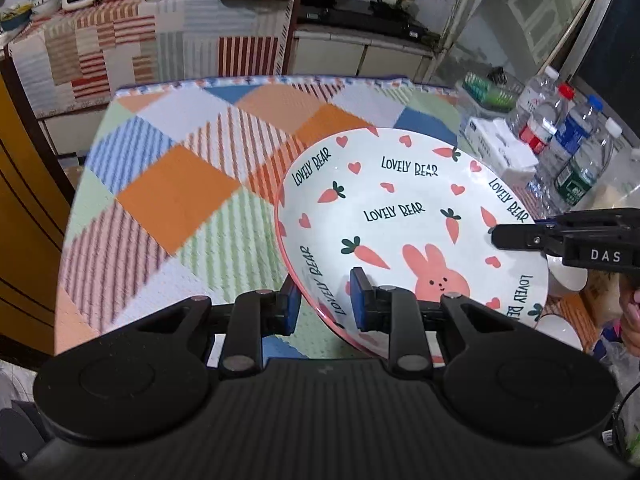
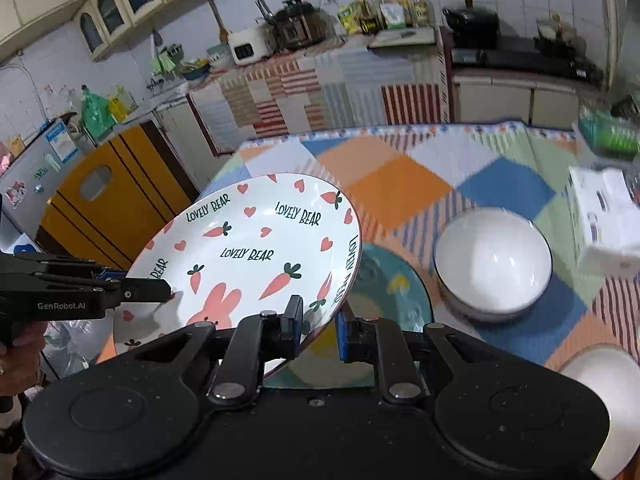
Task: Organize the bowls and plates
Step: 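Lift the bunny plate, lower it onto the Egg plate, open grippers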
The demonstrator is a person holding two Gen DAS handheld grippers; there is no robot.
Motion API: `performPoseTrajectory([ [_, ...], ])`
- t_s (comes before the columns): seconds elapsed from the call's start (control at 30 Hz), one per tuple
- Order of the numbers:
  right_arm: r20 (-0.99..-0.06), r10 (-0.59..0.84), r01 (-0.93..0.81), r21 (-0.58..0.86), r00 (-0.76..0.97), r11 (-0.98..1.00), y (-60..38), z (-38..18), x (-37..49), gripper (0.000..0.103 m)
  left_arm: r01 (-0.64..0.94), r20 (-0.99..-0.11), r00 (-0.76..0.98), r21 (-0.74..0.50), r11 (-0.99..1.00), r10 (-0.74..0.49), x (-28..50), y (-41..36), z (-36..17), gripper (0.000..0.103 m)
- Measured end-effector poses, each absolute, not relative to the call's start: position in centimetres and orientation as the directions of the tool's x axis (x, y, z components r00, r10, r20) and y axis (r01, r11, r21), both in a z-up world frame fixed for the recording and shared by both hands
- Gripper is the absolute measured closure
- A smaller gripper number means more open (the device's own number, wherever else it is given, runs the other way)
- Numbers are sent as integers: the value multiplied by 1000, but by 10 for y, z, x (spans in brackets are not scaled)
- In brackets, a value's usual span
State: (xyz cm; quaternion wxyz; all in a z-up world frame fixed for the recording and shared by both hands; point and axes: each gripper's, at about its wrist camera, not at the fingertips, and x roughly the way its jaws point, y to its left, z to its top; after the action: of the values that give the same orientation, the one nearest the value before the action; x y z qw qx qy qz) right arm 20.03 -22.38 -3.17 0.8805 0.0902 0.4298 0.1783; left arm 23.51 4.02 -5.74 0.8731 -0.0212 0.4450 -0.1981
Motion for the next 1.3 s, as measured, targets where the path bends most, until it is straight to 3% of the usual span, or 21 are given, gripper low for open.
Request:
performPoseTrajectory([
  [0.47,-777,325,-160,285,539,945,-240,-79,203,82,328,-835,402,-253,910,-377,264,16,-104,79],
  [0.9,-834,270,-78,266,481,961,-236,-92,207,80,325,-861,401,-186,927,-313,270,-2,-115,77],
  [1.3,-867,51,-131,-16,496,991,-198,-96,201,70,224,-908,363,-132,966,-209,274,-11,-123,77],
])
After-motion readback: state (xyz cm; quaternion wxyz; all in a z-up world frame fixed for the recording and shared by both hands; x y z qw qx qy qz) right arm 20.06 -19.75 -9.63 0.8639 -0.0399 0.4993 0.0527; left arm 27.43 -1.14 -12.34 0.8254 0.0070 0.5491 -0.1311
